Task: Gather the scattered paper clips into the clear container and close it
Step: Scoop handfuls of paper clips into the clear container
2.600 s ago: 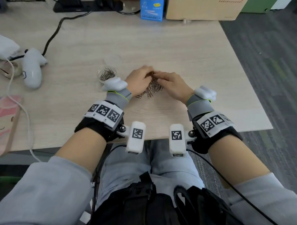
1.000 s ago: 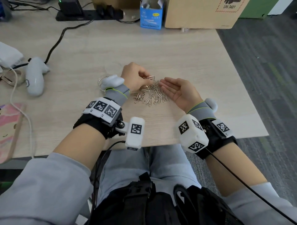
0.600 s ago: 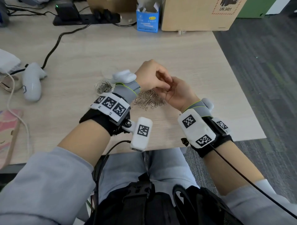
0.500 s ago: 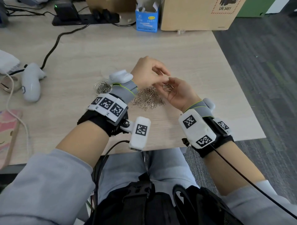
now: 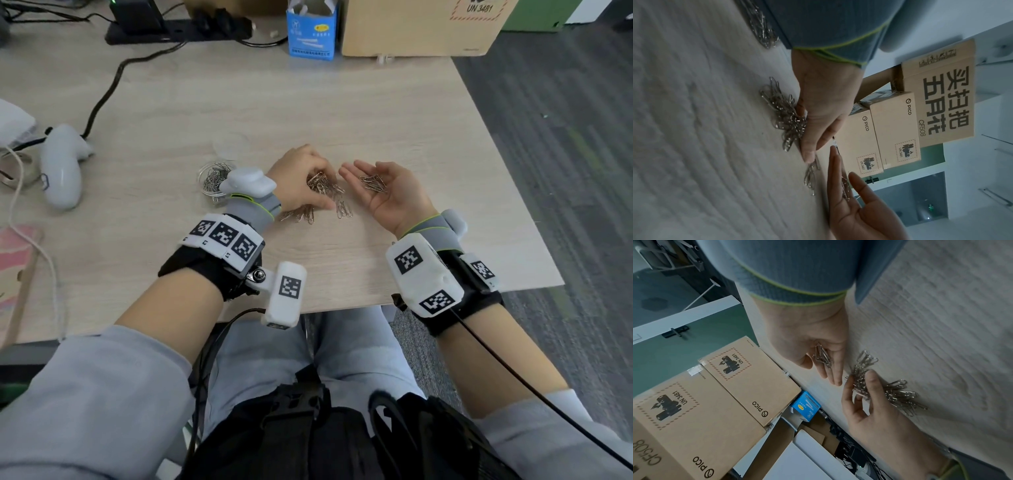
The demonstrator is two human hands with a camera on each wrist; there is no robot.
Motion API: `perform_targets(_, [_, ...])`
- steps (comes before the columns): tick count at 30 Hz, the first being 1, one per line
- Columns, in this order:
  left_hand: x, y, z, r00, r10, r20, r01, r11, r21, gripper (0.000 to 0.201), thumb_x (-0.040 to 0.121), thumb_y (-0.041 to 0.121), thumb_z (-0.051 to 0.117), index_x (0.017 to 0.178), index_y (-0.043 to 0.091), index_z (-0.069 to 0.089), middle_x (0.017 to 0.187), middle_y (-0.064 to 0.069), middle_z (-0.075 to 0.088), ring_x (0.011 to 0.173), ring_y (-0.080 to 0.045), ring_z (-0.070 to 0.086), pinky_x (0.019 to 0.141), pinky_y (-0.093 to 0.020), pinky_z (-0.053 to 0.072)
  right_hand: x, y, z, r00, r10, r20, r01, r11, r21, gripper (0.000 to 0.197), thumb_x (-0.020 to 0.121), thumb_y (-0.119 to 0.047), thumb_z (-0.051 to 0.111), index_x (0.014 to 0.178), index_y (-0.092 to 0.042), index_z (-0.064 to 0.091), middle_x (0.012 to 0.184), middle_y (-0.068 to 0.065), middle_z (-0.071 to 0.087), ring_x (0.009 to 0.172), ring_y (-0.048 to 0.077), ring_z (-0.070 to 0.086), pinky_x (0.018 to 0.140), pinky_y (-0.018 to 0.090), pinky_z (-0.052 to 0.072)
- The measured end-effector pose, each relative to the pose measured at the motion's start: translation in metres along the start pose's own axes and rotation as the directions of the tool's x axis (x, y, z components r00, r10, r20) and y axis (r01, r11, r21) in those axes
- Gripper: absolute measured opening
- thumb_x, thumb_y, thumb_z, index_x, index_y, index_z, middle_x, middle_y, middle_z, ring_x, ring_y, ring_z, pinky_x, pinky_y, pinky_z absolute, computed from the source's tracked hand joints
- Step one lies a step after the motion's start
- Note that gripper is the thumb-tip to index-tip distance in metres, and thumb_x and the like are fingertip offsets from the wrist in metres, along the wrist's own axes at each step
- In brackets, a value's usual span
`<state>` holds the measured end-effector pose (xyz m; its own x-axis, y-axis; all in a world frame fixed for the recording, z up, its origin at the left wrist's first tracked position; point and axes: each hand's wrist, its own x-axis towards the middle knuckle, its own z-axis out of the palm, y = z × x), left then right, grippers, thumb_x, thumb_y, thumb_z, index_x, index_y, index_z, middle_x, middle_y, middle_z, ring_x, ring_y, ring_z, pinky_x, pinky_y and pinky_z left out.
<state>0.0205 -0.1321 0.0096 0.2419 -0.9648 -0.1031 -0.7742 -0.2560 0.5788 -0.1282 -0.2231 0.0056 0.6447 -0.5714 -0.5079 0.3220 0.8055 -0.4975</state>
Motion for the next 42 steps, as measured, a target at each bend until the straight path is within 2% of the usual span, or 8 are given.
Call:
perform_targets(9, [0.007, -0.01, 0.001, 0.99, -0.027, -0.141, 0.015, 0.997, -0.08, 0.018, 0.067, 0.018, 0.077, 0.084, 0.017, 0.072, 0.089, -0.006, 0.068, 0.083, -0.016, 0.057, 0.08, -0.031, 0.045, -0.001, 0.001, 0.001, 0.999, -0.023, -0.022, 0.023, 1.0, -0.016, 0.027, 0.095, -0.007, 0.034, 0.093, 0.012, 0.054, 0.094, 0.028, 0.063, 0.071, 0.037, 0.069, 0.078, 0.034, 0.056])
perform_targets(14, [0.006, -0.006, -0.014, 0.986, -0.046, -0.16, -0.001, 0.959, -0.285, 0.014, 0.069, 0.014, 0.077, 0.081, 0.012, 0.072, 0.064, -0.003, 0.065, 0.049, 0.001, 0.056, 0.061, -0.02, 0.051, -0.001, 0.0, 0.004, 0.999, -0.002, -0.033, 0.001, 1.0, -0.03, 0.029, 0.095, -0.008, 0.035, 0.092, 0.012, 0.054, 0.093, 0.028, 0.062, 0.079, 0.038, 0.066, 0.075, 0.034, 0.057])
perform_targets(20, [0.016, 0.024, -0.022, 0.991, 0.108, -0.083, -0.132, 0.91, -0.394, 0.016, 0.066, 0.013, 0.078, 0.08, 0.019, 0.071, 0.063, 0.013, 0.067, 0.062, -0.004, 0.06, 0.065, -0.015, 0.048, -0.001, 0.002, 0.013, 0.997, 0.071, 0.005, -0.07, 0.996, -0.052, 0.033, 0.096, -0.011, 0.035, 0.087, 0.012, 0.057, 0.073, 0.024, 0.068, 0.069, 0.038, 0.068, 0.076, 0.039, 0.056])
perform_targets(24, [0.026, 0.045, -0.016, 0.987, 0.157, -0.012, -0.152, 0.927, -0.342, 0.021, 0.068, 0.009, 0.077, 0.084, 0.022, 0.07, 0.081, -0.01, 0.072, 0.073, -0.011, 0.064, 0.077, -0.024, 0.052, -0.004, 0.0, 0.02, 0.997, 0.065, 0.033, -0.064, 0.998, -0.026, 0.039, 0.097, -0.009, 0.029, 0.081, 0.003, 0.062, 0.065, 0.014, 0.07, 0.057, 0.022, 0.07, 0.061, 0.034, 0.059])
perform_targets(30, [0.028, 0.058, -0.017, 0.985, 0.146, -0.091, -0.167, 0.935, -0.312, 0.014, 0.07, 0.01, 0.073, 0.084, 0.013, 0.072, 0.081, -0.007, 0.071, 0.072, -0.011, 0.066, 0.071, -0.019, 0.053, -0.004, -0.007, 0.014, 1.0, -0.001, 0.018, 0.0, 1.0, 0.03, 0.032, 0.097, -0.005, 0.035, 0.083, 0.004, 0.063, 0.07, 0.014, 0.071, 0.061, 0.023, 0.071, 0.067, 0.03, 0.058])
perform_targets(34, [0.029, 0.038, -0.013, 0.948, -0.013, -0.317, -0.055, 0.977, -0.204, 0.013, 0.069, 0.023, 0.064, 0.079, 0.024, 0.072, 0.08, 0.003, 0.071, 0.075, -0.014, 0.067, 0.075, -0.032, 0.055, -0.01, -0.012, 0.002, 0.999, -0.026, -0.035, 0.029, 0.997, 0.077, 0.024, 0.095, 0.0, 0.037, 0.085, 0.011, 0.056, 0.067, 0.025, 0.068, 0.057, 0.034, 0.069, 0.065, 0.033, 0.058])
perform_targets(38, [0.023, 0.025, -0.001, 0.978, -0.067, -0.196, 0.047, 0.994, -0.101, 0.022, 0.068, 0.031, 0.067, 0.089, 0.027, 0.071, 0.096, -0.001, 0.07, 0.094, -0.019, 0.062, 0.086, -0.03, 0.048, -0.015, -0.014, -0.006, 0.997, -0.048, -0.057, 0.053, 0.993, 0.105, 0.02, 0.093, 0.002, 0.04, 0.086, 0.011, 0.056, 0.067, 0.025, 0.069, 0.058, 0.035, 0.07, 0.066, 0.034, 0.058])
perform_targets(42, [0.015, 0.026, 0.011, 1.0, 0.013, 0.019, -0.014, 0.998, 0.055, 0.078, 0.044, 0.076, 0.058, 0.109, 0.034, 0.061, 0.117, -0.001, 0.059, 0.114, -0.025, 0.048, 0.096, -0.043, 0.041, -0.019, -0.012, -0.007, 0.996, -0.024, -0.084, 0.035, 0.992, 0.124, 0.02, 0.093, -0.001, 0.043, 0.084, 0.009, 0.058, 0.069, 0.022, 0.067, 0.056, 0.031, 0.069, 0.058, 0.03, 0.06])
